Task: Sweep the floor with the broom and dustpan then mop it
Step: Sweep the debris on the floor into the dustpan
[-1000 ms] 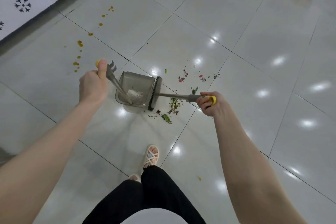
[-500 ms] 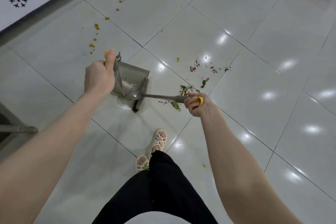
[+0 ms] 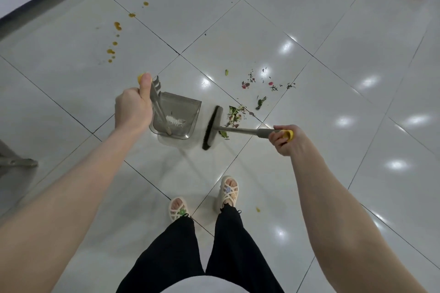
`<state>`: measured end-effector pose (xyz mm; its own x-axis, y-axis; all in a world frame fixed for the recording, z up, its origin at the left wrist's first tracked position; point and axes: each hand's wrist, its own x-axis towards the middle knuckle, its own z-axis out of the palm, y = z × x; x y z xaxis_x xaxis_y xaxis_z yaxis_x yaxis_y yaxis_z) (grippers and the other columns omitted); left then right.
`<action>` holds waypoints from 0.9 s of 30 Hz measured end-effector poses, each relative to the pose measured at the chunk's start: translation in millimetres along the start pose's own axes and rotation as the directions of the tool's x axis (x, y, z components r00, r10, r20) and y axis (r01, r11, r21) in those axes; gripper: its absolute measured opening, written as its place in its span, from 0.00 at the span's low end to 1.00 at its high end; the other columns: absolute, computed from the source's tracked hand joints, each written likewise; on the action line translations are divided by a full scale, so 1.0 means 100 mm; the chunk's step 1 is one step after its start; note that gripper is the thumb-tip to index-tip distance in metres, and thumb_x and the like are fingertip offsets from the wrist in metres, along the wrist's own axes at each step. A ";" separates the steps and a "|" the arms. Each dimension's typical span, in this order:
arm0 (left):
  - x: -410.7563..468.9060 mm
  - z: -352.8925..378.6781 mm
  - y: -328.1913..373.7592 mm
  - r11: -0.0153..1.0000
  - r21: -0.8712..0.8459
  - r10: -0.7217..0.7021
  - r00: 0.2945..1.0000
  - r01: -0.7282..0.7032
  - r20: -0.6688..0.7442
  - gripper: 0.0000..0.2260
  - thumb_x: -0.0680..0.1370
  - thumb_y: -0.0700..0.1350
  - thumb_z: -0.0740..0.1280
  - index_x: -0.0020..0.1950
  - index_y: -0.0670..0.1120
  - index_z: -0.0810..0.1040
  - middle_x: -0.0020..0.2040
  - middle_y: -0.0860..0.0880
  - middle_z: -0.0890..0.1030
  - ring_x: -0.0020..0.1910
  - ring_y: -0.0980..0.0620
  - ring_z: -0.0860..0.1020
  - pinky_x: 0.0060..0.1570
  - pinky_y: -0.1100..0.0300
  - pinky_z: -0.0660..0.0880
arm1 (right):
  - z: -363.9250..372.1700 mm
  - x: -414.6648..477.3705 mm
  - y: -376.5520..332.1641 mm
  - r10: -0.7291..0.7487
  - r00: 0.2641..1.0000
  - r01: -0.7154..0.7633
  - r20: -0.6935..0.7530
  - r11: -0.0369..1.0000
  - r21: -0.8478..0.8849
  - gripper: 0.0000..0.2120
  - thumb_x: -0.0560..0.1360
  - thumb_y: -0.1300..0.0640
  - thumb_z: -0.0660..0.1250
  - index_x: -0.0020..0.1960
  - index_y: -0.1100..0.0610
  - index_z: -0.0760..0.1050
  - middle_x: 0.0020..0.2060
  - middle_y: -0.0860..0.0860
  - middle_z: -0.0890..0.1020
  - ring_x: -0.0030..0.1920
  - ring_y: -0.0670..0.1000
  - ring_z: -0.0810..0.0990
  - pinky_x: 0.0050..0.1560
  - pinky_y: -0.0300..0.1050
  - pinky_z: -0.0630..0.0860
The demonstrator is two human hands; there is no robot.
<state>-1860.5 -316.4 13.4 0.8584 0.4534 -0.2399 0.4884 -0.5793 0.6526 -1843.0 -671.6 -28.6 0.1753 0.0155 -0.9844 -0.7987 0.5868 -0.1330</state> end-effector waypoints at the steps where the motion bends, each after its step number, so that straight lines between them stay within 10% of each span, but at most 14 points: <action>1: -0.01 0.05 0.03 1.000 -0.001 -0.004 1.000 0.004 0.003 0.37 0.80 0.64 0.45 0.41 0.32 0.76 0.42 0.36 0.80 0.43 0.38 0.75 0.41 0.55 0.66 | -0.05 -0.01 -0.07 -0.011 1.000 0.012 -0.010 1.000 0.007 0.10 0.79 0.60 0.59 0.43 0.66 0.70 0.28 0.53 0.69 0.14 0.44 0.65 0.13 0.30 0.57; 27: -0.13 1.04 1.37 0.989 0.056 -0.126 0.982 0.135 -0.142 0.37 0.80 0.63 0.45 0.44 0.33 0.78 0.45 0.35 0.79 0.43 0.41 0.70 0.45 0.53 0.64 | -0.29 0.15 -1.82 0.111 0.976 -0.068 0.190 0.973 -0.221 0.08 0.79 0.61 0.58 0.47 0.67 0.69 0.26 0.54 0.70 0.14 0.44 0.66 0.12 0.31 0.59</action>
<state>-1788.3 -472.2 31.1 0.7591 0.6144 -0.2151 0.6076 -0.5502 0.5729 -1711.6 -801.7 -22.5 0.1918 0.2338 -0.9532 -0.9161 0.3912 -0.0884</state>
